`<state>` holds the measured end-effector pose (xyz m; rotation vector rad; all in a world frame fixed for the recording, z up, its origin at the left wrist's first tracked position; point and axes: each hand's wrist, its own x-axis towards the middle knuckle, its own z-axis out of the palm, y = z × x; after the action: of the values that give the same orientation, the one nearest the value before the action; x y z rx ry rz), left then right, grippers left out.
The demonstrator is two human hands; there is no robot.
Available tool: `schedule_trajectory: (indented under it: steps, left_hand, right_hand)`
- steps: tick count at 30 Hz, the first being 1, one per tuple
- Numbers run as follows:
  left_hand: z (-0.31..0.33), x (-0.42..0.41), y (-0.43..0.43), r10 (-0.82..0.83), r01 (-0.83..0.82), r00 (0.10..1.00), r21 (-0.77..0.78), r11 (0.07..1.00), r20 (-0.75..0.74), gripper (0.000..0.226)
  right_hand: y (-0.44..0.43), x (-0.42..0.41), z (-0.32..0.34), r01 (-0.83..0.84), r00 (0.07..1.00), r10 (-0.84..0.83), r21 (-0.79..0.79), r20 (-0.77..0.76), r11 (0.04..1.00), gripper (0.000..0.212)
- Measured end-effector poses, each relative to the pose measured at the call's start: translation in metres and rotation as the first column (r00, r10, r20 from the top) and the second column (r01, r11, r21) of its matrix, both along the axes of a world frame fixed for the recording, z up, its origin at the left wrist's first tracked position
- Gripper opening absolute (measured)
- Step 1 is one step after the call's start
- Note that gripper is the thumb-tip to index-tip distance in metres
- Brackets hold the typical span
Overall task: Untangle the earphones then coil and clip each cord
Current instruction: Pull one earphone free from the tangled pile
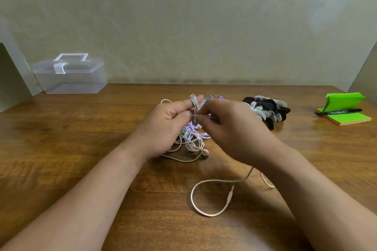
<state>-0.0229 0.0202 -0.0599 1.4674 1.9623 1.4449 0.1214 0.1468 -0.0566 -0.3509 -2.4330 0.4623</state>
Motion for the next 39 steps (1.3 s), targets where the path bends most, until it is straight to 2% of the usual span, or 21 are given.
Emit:
schedule_trajectory:
  steps: [3,6,9,12,13,15,17,20,22,26,29,34,39]
  left_hand:
    - [0.005,0.008,-0.005,-0.090,0.085,0.993,-0.061,0.994,-0.074,0.038]
    - [0.008,0.009,-0.007,-0.144,0.146,0.989,-0.038,0.989,0.043,0.027]
    - [0.009,0.007,-0.009,-0.224,0.239,0.964,-0.099,0.966,0.142,0.022]
    - [0.007,0.002,-0.015,-0.377,0.407,0.902,-0.123,0.905,0.211,0.021]
    - [0.008,0.001,-0.017,-0.415,0.453,0.869,-0.094,0.887,0.269,0.022]
    - [0.012,0.003,-0.019,-0.440,0.486,0.788,0.003,0.874,0.431,0.030]
    - [0.013,0.004,-0.018,-0.433,0.440,0.793,0.090,0.894,0.429,0.032]
    - [0.008,-0.002,-0.009,-0.390,0.327,0.816,0.216,0.920,0.426,0.033]
    - [0.005,-0.006,-0.005,-0.308,0.215,0.850,0.253,0.943,0.427,0.033]
    - [0.009,0.002,-0.003,-0.154,0.058,0.911,0.253,0.966,0.382,0.032]
    - [0.013,0.009,-0.005,-0.120,0.039,0.921,0.219,0.975,0.370,0.031]
    - [0.006,-0.008,-0.005,-0.134,0.102,0.944,0.122,0.987,0.301,0.035]
    - [0.002,-0.009,-0.002,-0.139,0.097,0.945,0.154,0.983,0.295,0.032]
  right_hand:
    - [0.007,0.006,0.008,-0.022,0.998,0.016,-0.116,-0.057,0.993,0.006]
    - [0.010,0.010,0.016,-0.160,0.985,0.139,-0.257,-0.099,0.953,0.004]
    - [0.015,0.015,0.023,-0.309,0.949,0.235,-0.480,-0.209,0.821,0.009]
    - [0.018,0.015,0.024,-0.398,0.917,0.275,-0.625,-0.289,0.672,0.007]
    - [0.019,0.014,0.023,-0.416,0.909,0.281,-0.658,-0.307,0.627,0.002]
    - [0.020,0.009,0.016,-0.431,0.902,0.294,-0.715,-0.317,0.550,0.007]
    - [0.019,0.003,0.006,-0.422,0.901,0.318,-0.760,-0.294,0.494,0.012]
    - [0.011,-0.003,-0.005,-0.354,0.923,0.330,-0.770,-0.197,0.531,0.014]
    - [0.004,-0.007,-0.008,-0.293,0.944,0.309,-0.716,-0.113,0.634,0.019]
    - [-0.004,-0.010,-0.006,-0.185,0.972,0.235,-0.600,0.006,0.778,0.024]
    - [-0.004,-0.009,-0.003,-0.113,0.986,0.156,-0.442,0.062,0.890,0.028]
    - [-0.004,-0.005,0.000,-0.096,0.985,0.151,-0.461,0.083,0.882,0.037]
    - [-0.004,-0.005,-0.001,-0.101,0.984,0.166,-0.556,0.068,0.825,0.039]
